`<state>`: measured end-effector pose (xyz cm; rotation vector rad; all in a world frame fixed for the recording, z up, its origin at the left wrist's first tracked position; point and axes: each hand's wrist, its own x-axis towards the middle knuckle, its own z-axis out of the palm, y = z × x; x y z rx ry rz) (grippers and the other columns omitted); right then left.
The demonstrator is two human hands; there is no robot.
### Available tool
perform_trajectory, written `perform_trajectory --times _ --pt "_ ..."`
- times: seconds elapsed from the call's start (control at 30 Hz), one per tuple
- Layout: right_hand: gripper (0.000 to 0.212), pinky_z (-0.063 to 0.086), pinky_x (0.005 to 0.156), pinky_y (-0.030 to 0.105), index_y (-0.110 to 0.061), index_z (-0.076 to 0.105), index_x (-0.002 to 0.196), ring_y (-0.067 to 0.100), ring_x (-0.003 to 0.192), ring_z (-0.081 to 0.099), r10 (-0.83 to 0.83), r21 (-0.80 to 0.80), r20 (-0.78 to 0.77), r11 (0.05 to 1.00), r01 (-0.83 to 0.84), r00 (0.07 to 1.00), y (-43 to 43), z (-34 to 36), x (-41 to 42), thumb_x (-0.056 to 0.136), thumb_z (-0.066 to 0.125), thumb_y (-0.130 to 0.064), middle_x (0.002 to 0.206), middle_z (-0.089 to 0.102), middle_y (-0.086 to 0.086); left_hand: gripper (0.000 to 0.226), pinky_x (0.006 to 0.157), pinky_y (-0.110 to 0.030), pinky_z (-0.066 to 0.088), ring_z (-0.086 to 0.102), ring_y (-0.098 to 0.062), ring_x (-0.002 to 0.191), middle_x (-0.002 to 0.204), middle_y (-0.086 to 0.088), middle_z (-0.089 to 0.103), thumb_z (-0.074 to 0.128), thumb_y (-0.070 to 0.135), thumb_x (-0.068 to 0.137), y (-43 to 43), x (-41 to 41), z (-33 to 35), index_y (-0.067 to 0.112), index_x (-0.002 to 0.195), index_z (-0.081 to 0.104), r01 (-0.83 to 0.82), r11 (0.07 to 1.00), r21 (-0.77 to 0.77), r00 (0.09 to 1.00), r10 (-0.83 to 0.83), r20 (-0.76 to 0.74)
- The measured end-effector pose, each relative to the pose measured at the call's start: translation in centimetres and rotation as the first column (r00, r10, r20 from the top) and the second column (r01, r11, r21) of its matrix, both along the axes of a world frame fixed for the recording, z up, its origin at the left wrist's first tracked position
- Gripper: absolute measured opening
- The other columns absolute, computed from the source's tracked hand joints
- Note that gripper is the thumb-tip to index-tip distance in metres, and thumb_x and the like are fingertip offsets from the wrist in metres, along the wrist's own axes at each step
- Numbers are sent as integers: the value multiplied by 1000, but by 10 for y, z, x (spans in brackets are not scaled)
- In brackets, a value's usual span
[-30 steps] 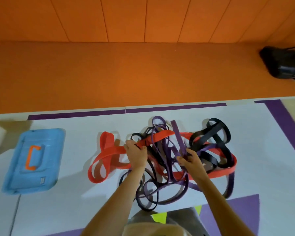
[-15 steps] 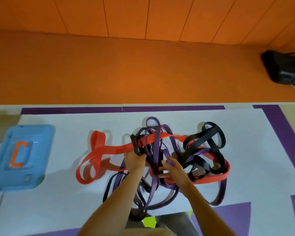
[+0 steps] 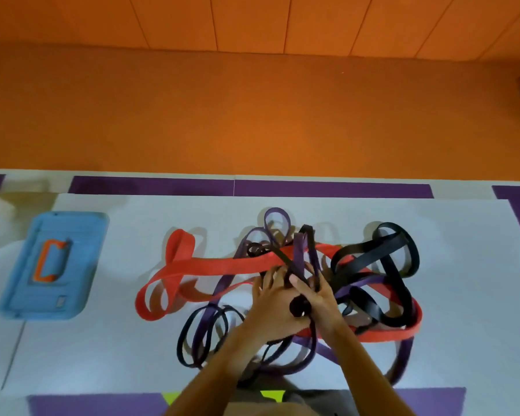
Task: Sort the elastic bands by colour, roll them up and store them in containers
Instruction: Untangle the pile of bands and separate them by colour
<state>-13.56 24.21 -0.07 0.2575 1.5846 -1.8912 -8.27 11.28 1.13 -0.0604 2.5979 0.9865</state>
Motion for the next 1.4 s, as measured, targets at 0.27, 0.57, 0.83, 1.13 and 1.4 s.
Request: perform_trajectory --times 0.27,0.57,0.83,1.13,1.4 --pt "20 65 75 40 -19 73 108 33 89 77 -286 342 -42 896 283 957 44 -19 -41 96 75 -36 95 79 11 57 120 -48 38 48 -21 145 151 5 52 77 28 87 -69 -23 -19 34 140 59 -182 981 -65 983 179 -51" --pt "26 63 70 36 -17 67 116 25 73 74 -206 321 -129 917 238 970 45 -5 -69 94 78 -23 83 77 8 94 100 -47 53 62 -28 125 143 -5 51 80 6 82 -80 -22 -63 26 158 27 -130 876 -465 991 129 -34" --pt "61 60 94 46 -30 52 147 32 107 73 -50 231 -194 968 95 980 55 2 -36 95 74 -6 123 72 9 75 118 -66 35 60 -32 134 141 -7 64 82 15 88 -100 -2 -62 30 155 50 -54 826 -561 998 27 -56" --pt "36 61 88 35 -29 70 134 40 93 74 -12 282 -214 957 73 977 44 10 4 108 55 -10 112 77 17 38 114 -47 26 52 -25 126 126 2 58 60 34 100 -99 2 -34 32 138 63 -184 918 -352 978 136 -157" --pt "80 46 113 42 -25 59 146 29 128 58 424 755 -106 623 -205 900 21 -8 35 75 93 -40 138 50 12 16 91 -43 45 67 -16 81 71 11 64 51 32 98 -106 12 22 24 102 64 -348 933 95 926 358 -121"
